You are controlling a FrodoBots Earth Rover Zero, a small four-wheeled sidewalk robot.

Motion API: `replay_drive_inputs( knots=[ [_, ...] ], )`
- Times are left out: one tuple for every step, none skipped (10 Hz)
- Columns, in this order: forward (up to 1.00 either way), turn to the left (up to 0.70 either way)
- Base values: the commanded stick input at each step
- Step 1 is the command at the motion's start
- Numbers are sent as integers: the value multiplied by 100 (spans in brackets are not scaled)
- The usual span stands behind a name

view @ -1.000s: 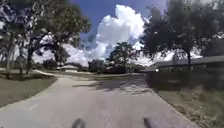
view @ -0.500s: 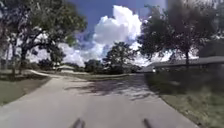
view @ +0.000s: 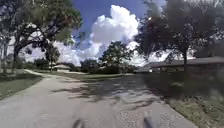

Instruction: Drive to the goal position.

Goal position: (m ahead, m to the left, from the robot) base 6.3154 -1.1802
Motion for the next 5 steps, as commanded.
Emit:
replay_drive_inputs(
  knots=[
    [70,0],
    [70,0],
    [70,0],
    [70,0],
    [70,0]
  ],
)
